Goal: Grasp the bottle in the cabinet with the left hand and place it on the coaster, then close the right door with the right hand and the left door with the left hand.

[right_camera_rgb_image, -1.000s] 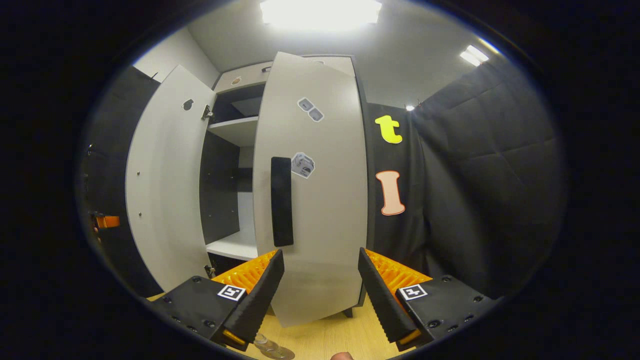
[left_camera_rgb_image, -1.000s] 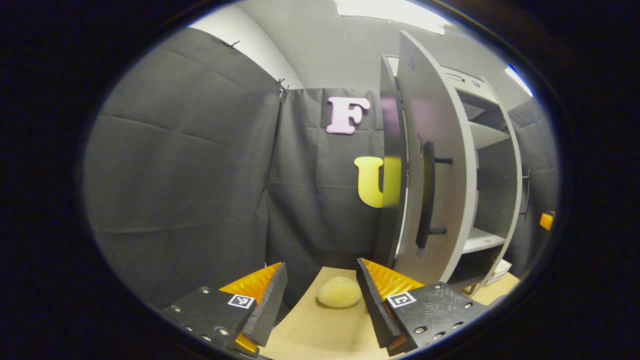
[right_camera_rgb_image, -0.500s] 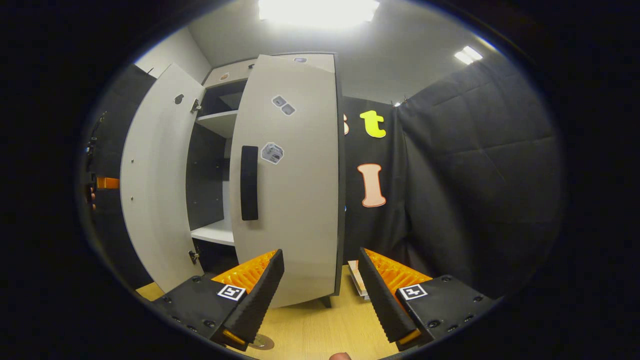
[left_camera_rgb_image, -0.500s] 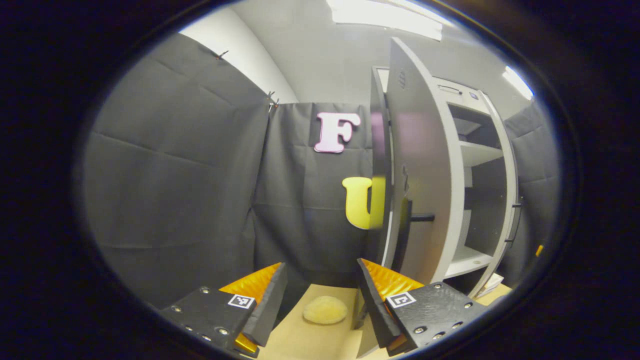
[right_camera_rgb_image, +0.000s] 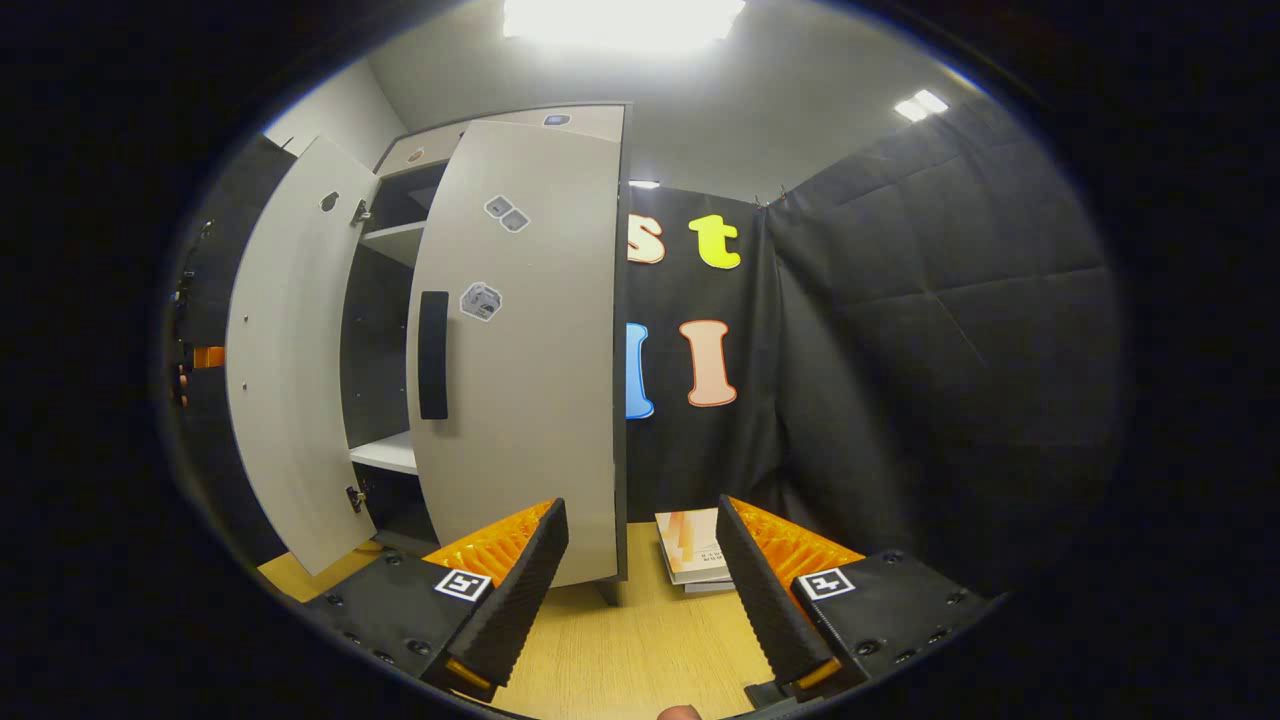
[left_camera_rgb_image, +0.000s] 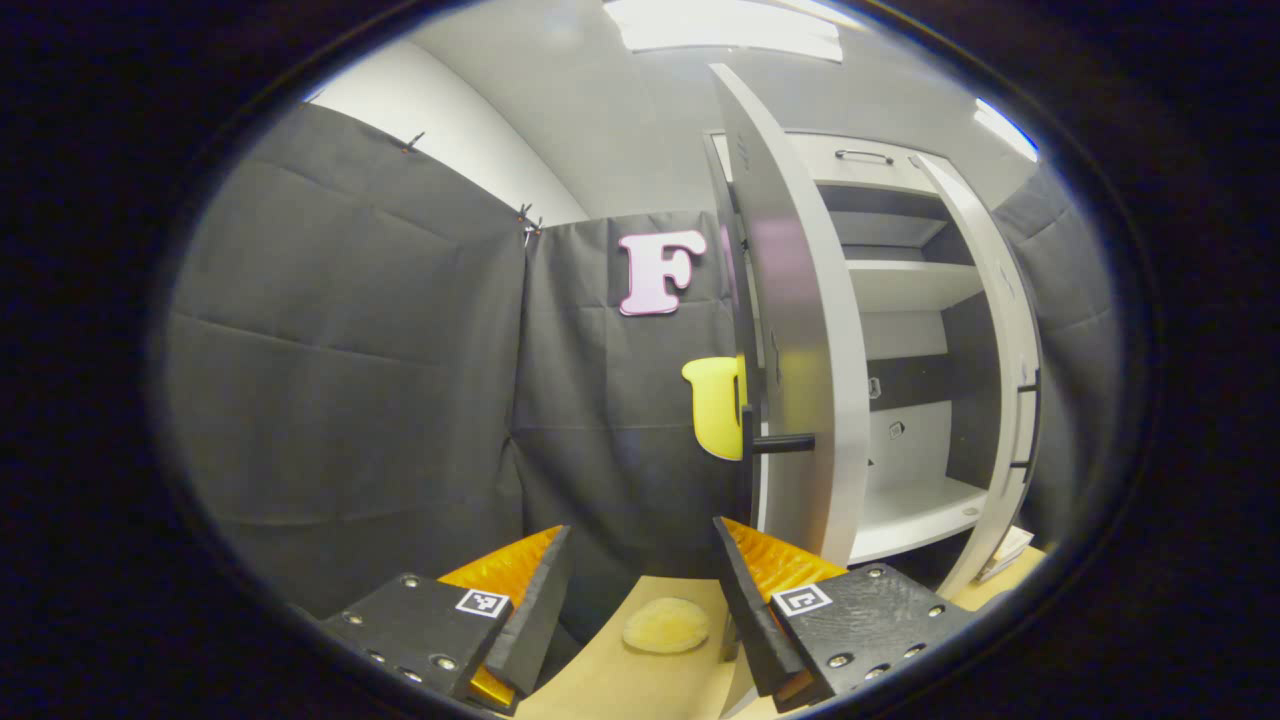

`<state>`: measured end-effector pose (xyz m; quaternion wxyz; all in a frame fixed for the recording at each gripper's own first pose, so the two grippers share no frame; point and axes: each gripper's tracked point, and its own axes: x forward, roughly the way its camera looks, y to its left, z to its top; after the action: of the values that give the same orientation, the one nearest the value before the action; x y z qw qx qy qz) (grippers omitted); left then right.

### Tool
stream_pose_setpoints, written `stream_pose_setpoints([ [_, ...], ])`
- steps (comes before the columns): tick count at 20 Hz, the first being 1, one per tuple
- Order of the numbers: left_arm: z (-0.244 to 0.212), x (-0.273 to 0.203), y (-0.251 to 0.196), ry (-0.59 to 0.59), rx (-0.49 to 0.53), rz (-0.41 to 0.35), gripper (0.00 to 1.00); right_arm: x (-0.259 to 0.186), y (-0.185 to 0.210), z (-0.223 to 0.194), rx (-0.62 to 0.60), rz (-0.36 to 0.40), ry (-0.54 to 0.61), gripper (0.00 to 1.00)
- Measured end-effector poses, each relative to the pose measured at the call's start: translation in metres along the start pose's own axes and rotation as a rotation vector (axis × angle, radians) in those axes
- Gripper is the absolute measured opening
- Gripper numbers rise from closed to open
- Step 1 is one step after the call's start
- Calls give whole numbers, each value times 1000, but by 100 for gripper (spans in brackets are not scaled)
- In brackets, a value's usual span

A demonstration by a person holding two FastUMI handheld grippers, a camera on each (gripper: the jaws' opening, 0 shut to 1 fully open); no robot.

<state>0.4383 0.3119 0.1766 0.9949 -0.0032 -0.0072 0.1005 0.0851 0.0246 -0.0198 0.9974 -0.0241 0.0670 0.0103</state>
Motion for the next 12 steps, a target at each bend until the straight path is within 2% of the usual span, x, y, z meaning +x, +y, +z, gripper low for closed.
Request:
stream_pose_setpoints([
  [1,1,0,-1,-2,-1,6,80,0,-3,0,-1,1,-1,95],
  [3,0,1,-2,-3,2,14,80,-1,-9,-1,-8,9,3,95],
  [4,0,1,-2,-2,4,22,80,-1,-12,-2,-13,13,6,92],
  [5,0,2,-2,-2,8,31,80,0,-14,-2,-16,17,7,95],
  [6,0,0,-3,-5,9,34,80,-1,-16,-2,-17,21,6,92],
  [7,1,0,-3,-9,8,37,80,0,-17,-2,-16,26,5,95],
  [9,4,-7,-20,-2,-17,-20,79,0,-20,-7,-21,38,16,95],
  [10,5,7,-25,-4,-9,-17,78,1,-21,-9,-24,42,21,95],
  [12,7,-5,-31,-6,3,-13,78,1,-26,-10,-22,44,24,95],
])
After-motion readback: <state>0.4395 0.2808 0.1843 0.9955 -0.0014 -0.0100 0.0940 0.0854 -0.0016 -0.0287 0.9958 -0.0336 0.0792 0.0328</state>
